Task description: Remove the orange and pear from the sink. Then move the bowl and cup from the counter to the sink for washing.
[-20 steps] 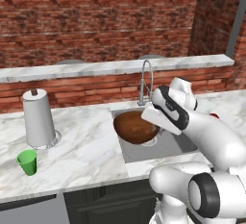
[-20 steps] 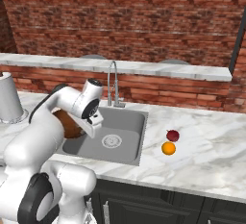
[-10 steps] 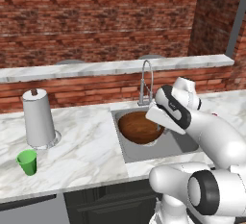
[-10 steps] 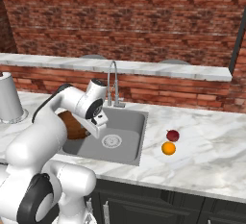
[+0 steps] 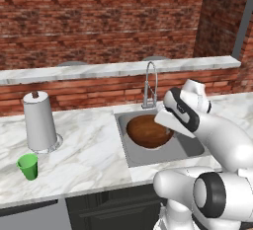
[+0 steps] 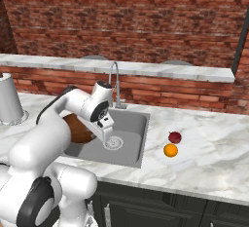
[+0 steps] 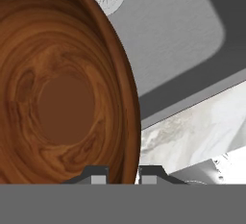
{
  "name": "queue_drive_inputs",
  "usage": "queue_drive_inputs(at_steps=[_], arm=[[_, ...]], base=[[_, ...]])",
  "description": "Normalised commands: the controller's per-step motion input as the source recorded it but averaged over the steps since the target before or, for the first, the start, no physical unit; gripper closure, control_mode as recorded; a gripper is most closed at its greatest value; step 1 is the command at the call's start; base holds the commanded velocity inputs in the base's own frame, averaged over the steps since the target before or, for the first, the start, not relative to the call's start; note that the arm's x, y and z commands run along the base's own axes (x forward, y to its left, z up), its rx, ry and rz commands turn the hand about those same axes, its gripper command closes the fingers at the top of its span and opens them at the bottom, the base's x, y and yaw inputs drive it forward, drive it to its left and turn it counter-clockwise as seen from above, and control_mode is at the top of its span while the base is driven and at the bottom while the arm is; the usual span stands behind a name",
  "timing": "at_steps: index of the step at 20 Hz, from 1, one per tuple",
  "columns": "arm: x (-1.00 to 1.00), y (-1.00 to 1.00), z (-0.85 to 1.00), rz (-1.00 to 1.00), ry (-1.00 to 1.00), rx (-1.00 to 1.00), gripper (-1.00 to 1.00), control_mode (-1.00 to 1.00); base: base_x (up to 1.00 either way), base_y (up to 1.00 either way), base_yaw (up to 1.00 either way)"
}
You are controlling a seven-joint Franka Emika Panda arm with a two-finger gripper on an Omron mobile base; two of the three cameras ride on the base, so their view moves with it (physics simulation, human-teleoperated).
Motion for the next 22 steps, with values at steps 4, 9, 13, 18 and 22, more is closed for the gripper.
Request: queue_drive_inputs(at_steps=[4,9,13,18,22], arm=[[0.02,-0.1,-0.07,-0.02,-0.04,0.0,1.0,-1.0],[0.11,-0.05,-0.08,0.0,-0.05,0.0,1.0,-1.0],[0.17,-0.08,-0.08,0.0,-0.01,-0.01,1.0,-1.0],[0.19,-0.1,-0.08,0.0,0.0,0.0,1.0,-1.0],[0.2,-0.07,-0.09,0.0,0.0,0.0,1.0,-1.0]], base=[[0.0,0.0,0.0],[0.0,0.0,0.0],[0.0,0.0,0.0],[0.0,0.0,0.0],[0.0,0.0,0.0]])
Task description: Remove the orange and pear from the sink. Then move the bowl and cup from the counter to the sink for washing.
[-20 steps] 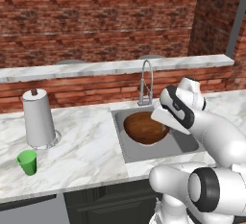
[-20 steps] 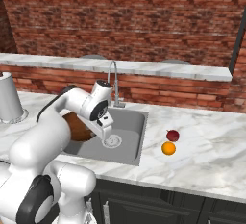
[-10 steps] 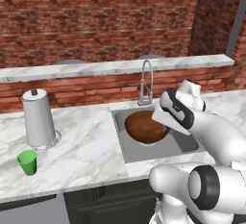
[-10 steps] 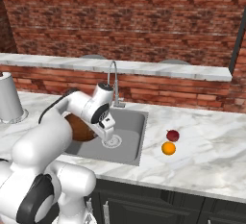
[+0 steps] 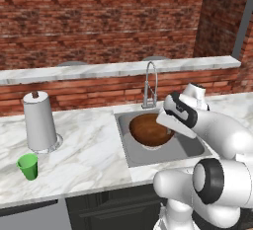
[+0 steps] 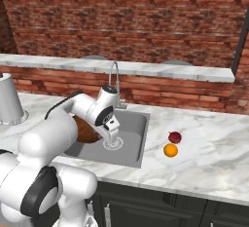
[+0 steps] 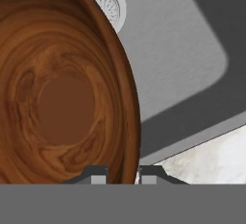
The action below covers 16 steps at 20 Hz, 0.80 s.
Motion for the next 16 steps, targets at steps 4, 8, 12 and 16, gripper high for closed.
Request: queue_drive_inputs(at_steps=[4,8,12,16], arm=[[0.2,-0.05,-0.1,0.0,0.0,0.0,1.0,-1.0],[0.2,-0.03,-0.13,0.0,0.0,0.0,1.0,-1.0],[0.2,-0.02,-0.18,0.0,0.0,-0.01,1.0,-1.0],[0.16,-0.02,-0.18,0.0,0.0,0.0,1.0,-1.0]], base=[[0.0,0.0,0.0],[0.0,0.0,0.0],[0.0,0.0,0.0],[0.0,0.0,0.0]])
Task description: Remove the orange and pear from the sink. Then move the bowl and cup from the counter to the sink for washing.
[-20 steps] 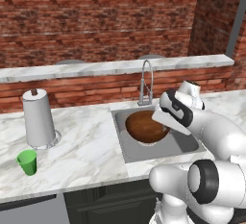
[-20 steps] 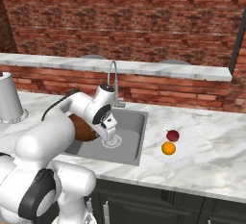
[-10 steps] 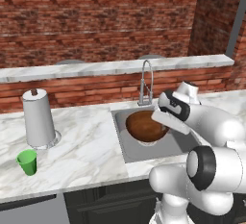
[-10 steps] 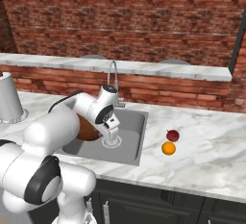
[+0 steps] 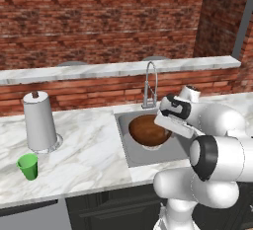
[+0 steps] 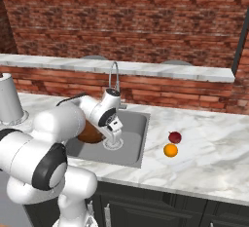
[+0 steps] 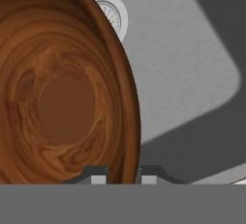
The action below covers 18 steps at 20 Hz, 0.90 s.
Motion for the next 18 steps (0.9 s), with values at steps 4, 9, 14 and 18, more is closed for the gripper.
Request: queue_drive_inputs(at_steps=[4,9,14,18], arm=[[0.15,-0.01,-0.19,0.0,-0.02,0.0,1.0,-1.0],[0.15,-0.01,-0.2,0.0,-0.01,0.0,1.0,-1.0],[0.15,-0.02,-0.19,0.0,0.0,0.0,1.0,-1.0],[0.15,-0.01,-0.16,0.0,0.0,0.0,1.0,-1.0]], base=[[0.0,0.0,0.0],[0.0,0.0,0.0],[0.0,0.0,0.0],[0.0,0.0,0.0]])
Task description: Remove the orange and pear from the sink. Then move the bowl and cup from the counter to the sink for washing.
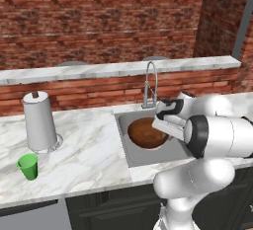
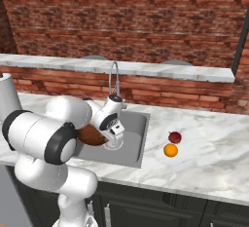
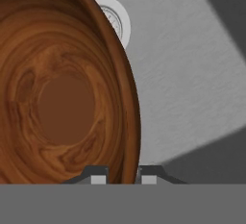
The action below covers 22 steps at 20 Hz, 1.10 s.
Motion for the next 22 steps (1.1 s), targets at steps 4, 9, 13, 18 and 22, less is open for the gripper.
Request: queue_drive_inputs(at_steps=[4,9,13,18,22], arm=[[0.18,0.0,-0.16,0.0,0.0,0.0,1.0,-1.0],[0.21,0.0,-0.18,0.0,0.0,0.0,1.0,-1.0],[0.2,0.0,-0.19,0.0,0.0,0.0,1.0,-1.0],[0.23,0.0,-0.18,0.0,0.0,0.0,1.0,-1.0],[0.21,0.0,-0.18,0.0,-0.01,0.0,1.0,-1.0]], base=[[0.0,0.0,0.0],[0.0,0.0,0.0],[0.0,0.0,0.0],[0.0,0.0,0.0],[0.0,0.0,0.0]])
